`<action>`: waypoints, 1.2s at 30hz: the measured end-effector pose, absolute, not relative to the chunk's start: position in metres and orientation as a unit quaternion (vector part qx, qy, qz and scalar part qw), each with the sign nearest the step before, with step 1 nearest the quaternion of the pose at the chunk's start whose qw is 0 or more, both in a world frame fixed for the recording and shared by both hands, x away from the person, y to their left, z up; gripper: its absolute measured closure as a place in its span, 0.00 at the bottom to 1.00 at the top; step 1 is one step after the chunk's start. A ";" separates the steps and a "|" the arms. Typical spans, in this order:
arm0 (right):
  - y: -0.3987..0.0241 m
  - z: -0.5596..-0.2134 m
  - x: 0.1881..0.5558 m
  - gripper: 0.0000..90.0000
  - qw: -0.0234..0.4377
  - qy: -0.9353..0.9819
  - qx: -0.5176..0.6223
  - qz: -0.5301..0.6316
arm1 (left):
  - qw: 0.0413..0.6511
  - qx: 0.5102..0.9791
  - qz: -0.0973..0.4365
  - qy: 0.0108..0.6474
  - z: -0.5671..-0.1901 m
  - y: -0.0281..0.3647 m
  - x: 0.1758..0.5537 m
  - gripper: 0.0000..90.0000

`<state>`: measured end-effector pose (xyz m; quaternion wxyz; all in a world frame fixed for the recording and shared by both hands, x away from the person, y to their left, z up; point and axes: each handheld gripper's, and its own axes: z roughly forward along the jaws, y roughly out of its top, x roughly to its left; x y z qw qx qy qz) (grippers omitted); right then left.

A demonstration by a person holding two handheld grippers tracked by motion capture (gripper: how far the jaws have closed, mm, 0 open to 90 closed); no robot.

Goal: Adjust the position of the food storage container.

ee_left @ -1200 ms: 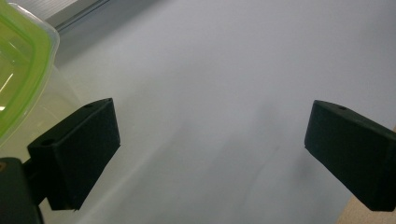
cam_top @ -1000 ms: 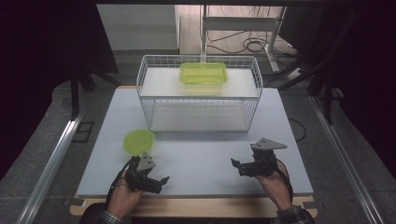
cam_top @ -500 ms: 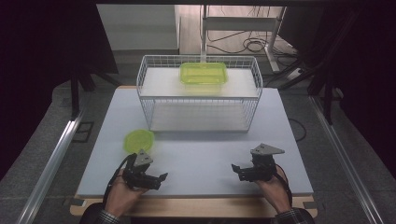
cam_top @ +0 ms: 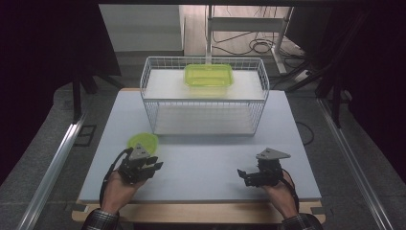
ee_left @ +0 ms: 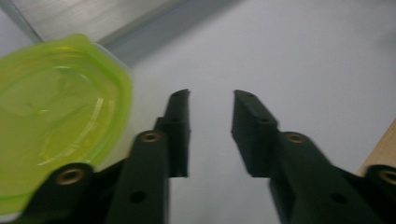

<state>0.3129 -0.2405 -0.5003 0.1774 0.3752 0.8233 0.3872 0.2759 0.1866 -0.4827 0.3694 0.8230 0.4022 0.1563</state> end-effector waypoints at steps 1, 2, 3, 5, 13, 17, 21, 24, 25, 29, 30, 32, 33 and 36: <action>-0.241 -0.500 0.313 0.03 0.178 0.822 0.377 0.388 | 0.370 0.822 0.155 0.405 -0.481 0.191 0.278 0.84; -0.240 -0.501 0.313 0.03 0.177 0.821 0.379 0.389 | 0.369 0.819 0.154 0.410 -0.480 0.196 0.281 0.88; -0.241 -0.501 0.313 0.03 0.176 0.821 0.379 0.389 | 0.371 0.816 0.154 0.415 -0.479 0.200 0.285 0.92; -0.240 -0.502 0.313 0.03 0.174 0.822 0.379 0.388 | 0.369 0.812 0.158 0.424 -0.477 0.209 0.291 0.98; -0.238 -0.504 0.313 0.03 0.174 0.825 0.376 0.384 | 0.363 0.794 0.187 0.450 -0.470 0.234 0.315 1.00; -0.236 -0.506 0.313 0.03 0.174 0.828 0.374 0.380 | 0.356 0.783 0.205 0.467 -0.467 0.249 0.325 1.00; -0.235 -0.508 0.312 0.03 0.173 0.830 0.371 0.379 | 0.346 0.773 0.214 0.487 -0.472 0.262 0.334 1.00; -0.236 -0.508 0.313 0.03 0.174 0.830 0.371 0.378 | 0.344 0.762 0.220 0.503 -0.478 0.270 0.341 1.00; -0.236 -0.508 0.313 0.03 0.174 0.830 0.371 0.378 | 0.342 0.760 0.222 0.507 -0.480 0.273 0.343 1.00; -0.238 -0.509 0.313 0.03 0.173 0.830 0.373 0.377 | 0.341 0.749 0.235 0.518 -0.486 0.283 0.349 1.00; -0.238 -0.509 0.314 0.03 0.173 0.829 0.373 0.378 | 0.340 0.747 0.234 0.521 -0.487 0.285 0.350 1.00; -0.238 -0.510 0.314 0.03 0.171 0.831 0.372 0.376 | 0.336 0.747 0.235 0.523 -0.491 0.286 0.352 1.00; -0.237 -0.510 0.314 0.03 0.169 0.831 0.373 0.377 | 0.334 0.748 0.234 0.523 -0.494 0.285 0.353 1.00; -0.236 -0.511 0.314 0.03 0.167 0.834 0.369 0.374 | 0.335 0.747 0.232 0.526 -0.500 0.283 0.353 1.00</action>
